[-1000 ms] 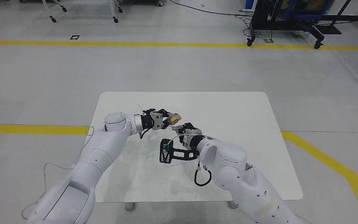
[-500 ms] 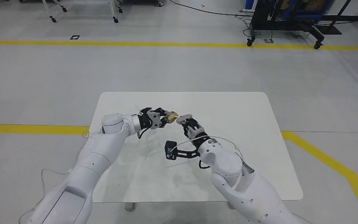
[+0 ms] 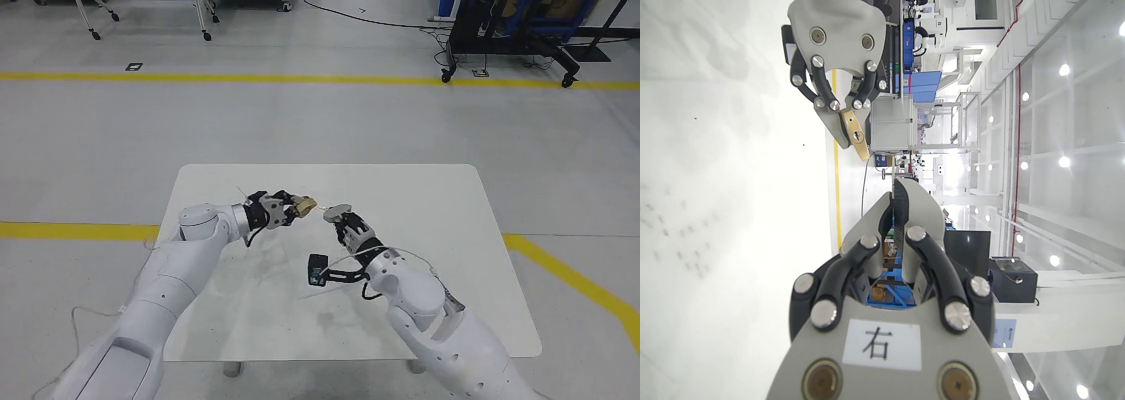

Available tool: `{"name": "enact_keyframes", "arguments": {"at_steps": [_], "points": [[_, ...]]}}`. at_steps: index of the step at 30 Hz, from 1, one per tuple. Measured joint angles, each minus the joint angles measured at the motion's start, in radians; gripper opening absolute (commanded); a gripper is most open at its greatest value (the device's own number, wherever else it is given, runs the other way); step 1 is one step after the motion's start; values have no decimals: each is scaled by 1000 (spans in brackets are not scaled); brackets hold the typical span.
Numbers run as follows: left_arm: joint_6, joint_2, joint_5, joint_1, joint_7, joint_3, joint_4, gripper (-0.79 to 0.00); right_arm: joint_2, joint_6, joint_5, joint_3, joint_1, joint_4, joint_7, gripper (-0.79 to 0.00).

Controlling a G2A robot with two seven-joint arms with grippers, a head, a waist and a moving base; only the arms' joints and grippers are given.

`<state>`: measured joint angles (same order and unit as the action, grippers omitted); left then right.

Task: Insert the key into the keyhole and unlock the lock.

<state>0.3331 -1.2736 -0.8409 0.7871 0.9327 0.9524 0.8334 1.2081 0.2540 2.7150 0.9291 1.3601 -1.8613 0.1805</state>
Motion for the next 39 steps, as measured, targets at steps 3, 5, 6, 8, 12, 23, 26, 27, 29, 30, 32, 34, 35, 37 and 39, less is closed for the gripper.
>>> {"name": "enact_keyframes", "arguments": {"at_steps": [3, 5, 6, 8, 12, 23, 26, 27, 29, 30, 32, 34, 35, 37, 39], "points": [[4, 1, 7, 14, -27, 4, 26, -785, -3, -29, 162, -42, -1, 35, -41, -785], [-3, 2, 15, 21, -48, 9, 41, -785, -4, -40, 261, -67, -1, 55, -56, -785], [-9, 2, 18, 25, -57, 12, 47, -785, -3, -46, 292, -74, 0, 60, -51, -785], [-29, 3, 28, 34, -85, 19, 64, -785, -1, -57, 340, -84, 7, 65, -24, -785], [-73, 7, 65, 57, -152, 30, 109, -785, 5, -46, 355, -87, 14, 65, 22, -785], [-79, 19, 124, 125, -240, 64, 222, -785, 61, 61, 288, -159, -32, 98, 211, -785], [-73, 20, 135, 132, -247, 67, 237, -785, 76, 60, 278, -176, -40, 111, 263, -785], [-71, 20, 138, 134, -248, 67, 240, -785, 80, 55, 269, -177, -43, 115, 273, -785], [-66, 21, 141, 136, -242, 70, 245, -785, 88, 47, 252, -177, -48, 125, 291, -785], [-64, 21, 143, 136, -240, 71, 246, -785, 91, 45, 248, -177, -50, 129, 295, -785], [-61, 21, 145, 138, -237, 73, 247, -785, 95, 41, 243, -176, -54, 134, 296, -785], [-58, 21, 148, 138, -236, 74, 249, -785, 98, 42, 243, -174, -54, 137, 294, -785], [-56, 21, 149, 139, -235, 75, 250, -785, 100, 45, 242, -173, -55, 139, 294, -785], [-54, 21, 153, 140, -232, 74, 253, -785, 104, 46, 238, -171, -55, 140, 294, -785], [-51, 20, 157, 139, -230, 73, 253, -785, 107, 47, 238, -170, -55, 144, 294, -785]]}}
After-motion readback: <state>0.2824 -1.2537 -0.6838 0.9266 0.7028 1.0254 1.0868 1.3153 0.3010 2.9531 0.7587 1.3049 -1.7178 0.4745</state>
